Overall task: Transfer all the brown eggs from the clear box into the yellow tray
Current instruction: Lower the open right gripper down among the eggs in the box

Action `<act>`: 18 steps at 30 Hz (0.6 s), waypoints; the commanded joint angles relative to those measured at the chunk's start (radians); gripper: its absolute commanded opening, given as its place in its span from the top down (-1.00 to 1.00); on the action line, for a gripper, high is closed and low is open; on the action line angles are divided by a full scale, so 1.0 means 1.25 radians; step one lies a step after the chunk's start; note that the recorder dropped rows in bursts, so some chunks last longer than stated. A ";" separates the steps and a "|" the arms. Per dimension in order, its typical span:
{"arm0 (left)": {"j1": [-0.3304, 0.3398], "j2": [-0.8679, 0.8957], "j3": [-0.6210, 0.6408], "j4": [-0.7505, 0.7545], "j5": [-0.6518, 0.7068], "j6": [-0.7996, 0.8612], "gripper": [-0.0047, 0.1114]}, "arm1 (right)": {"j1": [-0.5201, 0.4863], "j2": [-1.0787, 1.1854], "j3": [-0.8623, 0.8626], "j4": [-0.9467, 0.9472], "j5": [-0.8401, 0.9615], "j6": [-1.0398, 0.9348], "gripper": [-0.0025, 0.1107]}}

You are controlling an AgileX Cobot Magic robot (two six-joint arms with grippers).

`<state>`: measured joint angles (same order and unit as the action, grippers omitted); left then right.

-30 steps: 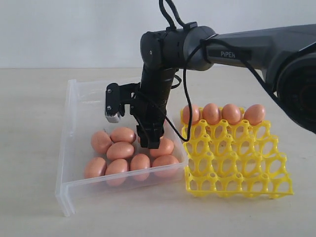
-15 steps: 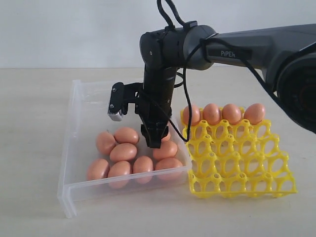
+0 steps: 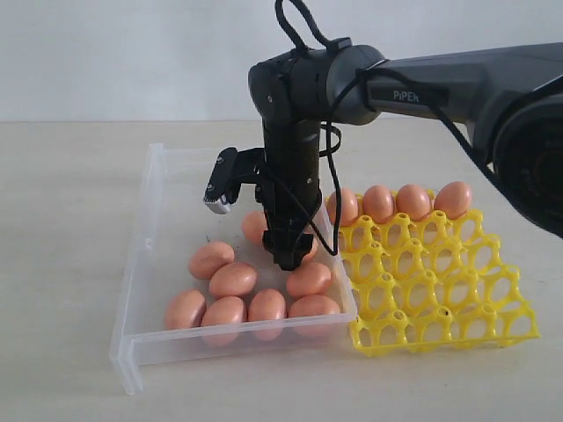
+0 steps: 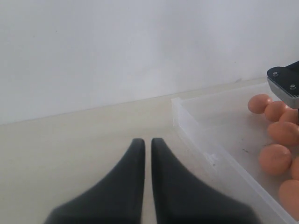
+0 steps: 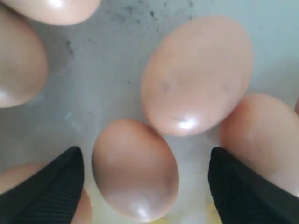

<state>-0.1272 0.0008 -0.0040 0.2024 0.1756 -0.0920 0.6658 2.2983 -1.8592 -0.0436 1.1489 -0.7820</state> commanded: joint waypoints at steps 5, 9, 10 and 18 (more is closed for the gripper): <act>-0.005 -0.001 0.003 -0.002 -0.002 -0.004 0.85 | -0.005 0.003 -0.001 -0.005 0.040 0.035 0.23; -0.005 -0.001 0.003 -0.002 -0.002 -0.004 0.85 | -0.005 0.005 -0.001 -0.005 0.026 0.022 0.96; -0.005 -0.001 0.003 -0.002 -0.002 -0.004 0.85 | -0.005 0.005 -0.001 -0.004 0.018 0.020 0.96; -0.005 -0.001 0.003 -0.002 -0.002 -0.004 0.85 | -0.014 0.005 -0.001 0.333 -0.208 -0.059 0.96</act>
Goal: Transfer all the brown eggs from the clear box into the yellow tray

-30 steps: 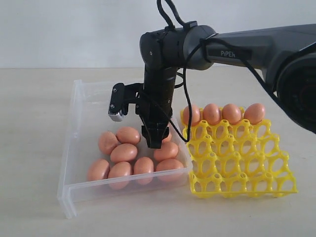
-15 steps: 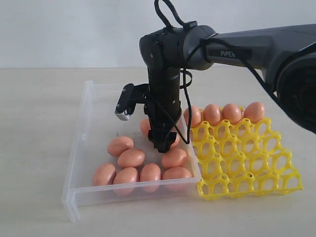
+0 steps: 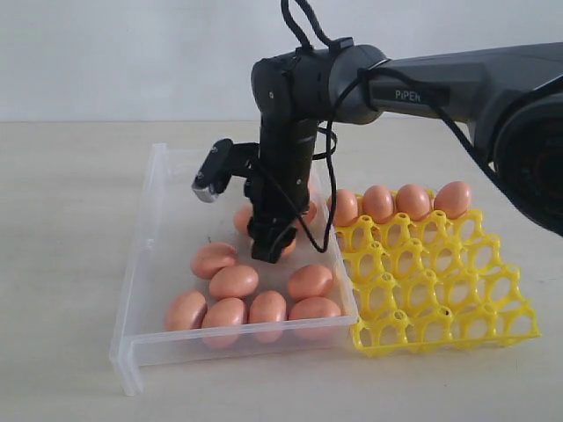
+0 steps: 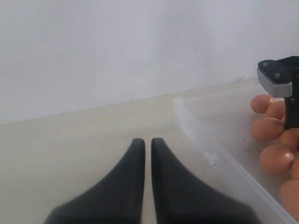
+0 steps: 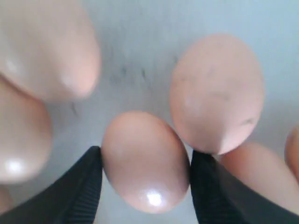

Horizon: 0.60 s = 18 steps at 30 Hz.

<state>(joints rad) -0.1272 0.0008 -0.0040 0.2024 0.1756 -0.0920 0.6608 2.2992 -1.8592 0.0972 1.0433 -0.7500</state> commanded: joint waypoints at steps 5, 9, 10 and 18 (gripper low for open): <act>-0.005 -0.001 0.003 -0.002 -0.002 -0.004 0.85 | -0.018 0.004 0.057 0.543 -0.291 -0.295 0.96; -0.005 -0.001 0.003 -0.002 -0.002 -0.004 0.85 | -0.018 0.004 0.144 0.810 -0.432 -0.511 0.96; -0.005 -0.001 0.003 -0.002 -0.002 -0.004 0.85 | -0.018 0.004 0.171 0.902 -0.457 -0.596 0.96; -0.005 -0.001 0.003 -0.002 -0.002 -0.004 0.85 | -0.018 0.004 0.290 1.318 -0.312 -1.102 0.96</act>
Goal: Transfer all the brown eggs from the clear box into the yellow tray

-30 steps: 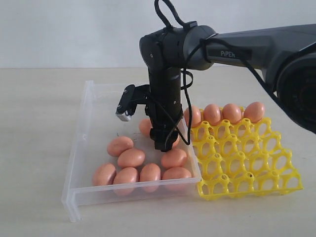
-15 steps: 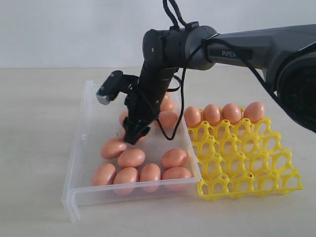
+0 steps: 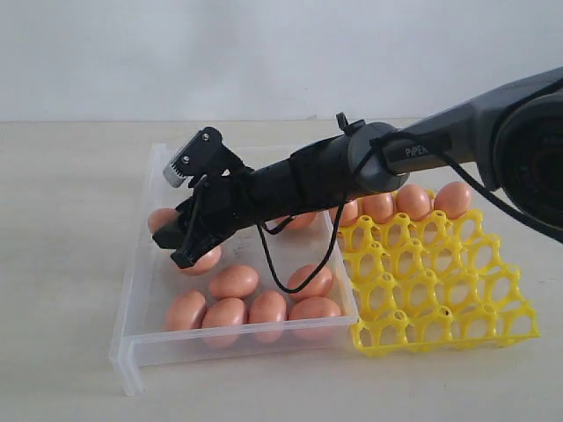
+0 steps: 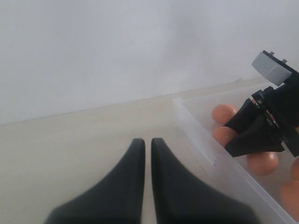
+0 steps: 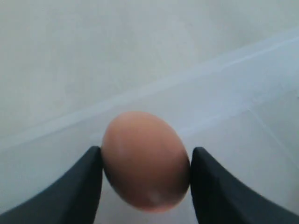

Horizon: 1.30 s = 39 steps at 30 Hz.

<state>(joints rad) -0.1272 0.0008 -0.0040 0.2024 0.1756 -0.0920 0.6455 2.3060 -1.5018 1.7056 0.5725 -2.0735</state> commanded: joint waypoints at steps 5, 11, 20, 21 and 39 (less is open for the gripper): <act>-0.005 -0.001 0.003 -0.002 -0.002 -0.004 0.85 | -0.013 -0.003 0.004 0.031 -0.199 -0.035 0.96; -0.005 -0.001 0.003 -0.002 -0.002 -0.004 0.85 | 0.024 -0.004 0.004 -0.173 -0.426 -0.045 0.96; -0.005 -0.001 0.003 -0.002 -0.002 -0.004 0.85 | 0.099 -0.004 0.004 -0.320 -0.730 0.118 0.96; -0.005 -0.001 0.003 -0.002 -0.002 -0.004 0.85 | 0.107 -0.004 0.004 -0.357 -0.780 0.186 0.96; -0.005 -0.001 0.003 -0.002 -0.002 -0.004 0.85 | 0.178 -0.016 0.049 -0.931 -1.196 1.243 0.96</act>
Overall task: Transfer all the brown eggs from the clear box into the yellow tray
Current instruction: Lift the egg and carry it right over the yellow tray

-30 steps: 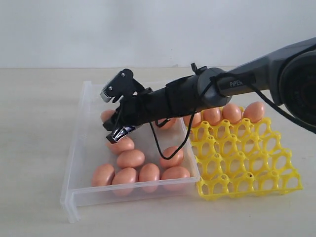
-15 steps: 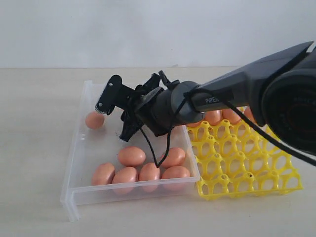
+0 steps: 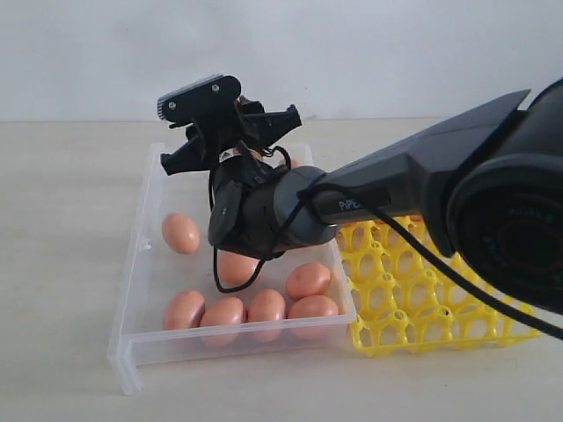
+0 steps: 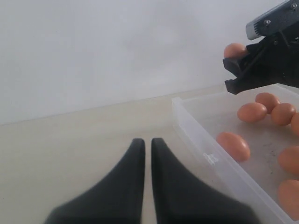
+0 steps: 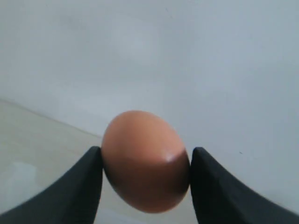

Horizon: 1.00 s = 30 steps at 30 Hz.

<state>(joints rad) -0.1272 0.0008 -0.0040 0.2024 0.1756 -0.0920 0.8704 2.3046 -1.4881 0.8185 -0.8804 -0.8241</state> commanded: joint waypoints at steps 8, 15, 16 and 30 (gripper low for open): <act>-0.005 -0.001 0.003 -0.002 -0.002 -0.004 0.85 | -0.062 -0.093 0.169 -0.756 -0.189 0.722 0.96; -0.005 -0.001 0.003 -0.002 -0.002 -0.004 0.85 | -0.170 -0.187 0.353 -0.952 -0.273 0.899 0.96; -0.005 -0.001 0.003 -0.002 -0.002 -0.004 0.85 | -0.191 -0.207 0.385 -0.981 -0.273 0.900 0.96; -0.005 -0.001 0.003 -0.002 -0.002 -0.004 0.85 | -0.470 -0.386 0.729 -1.036 -0.273 1.228 0.96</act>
<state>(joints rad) -0.1272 0.0008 -0.0040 0.2024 0.1756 -0.0920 0.3500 1.8369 -0.6225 -0.4783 -1.2111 0.6322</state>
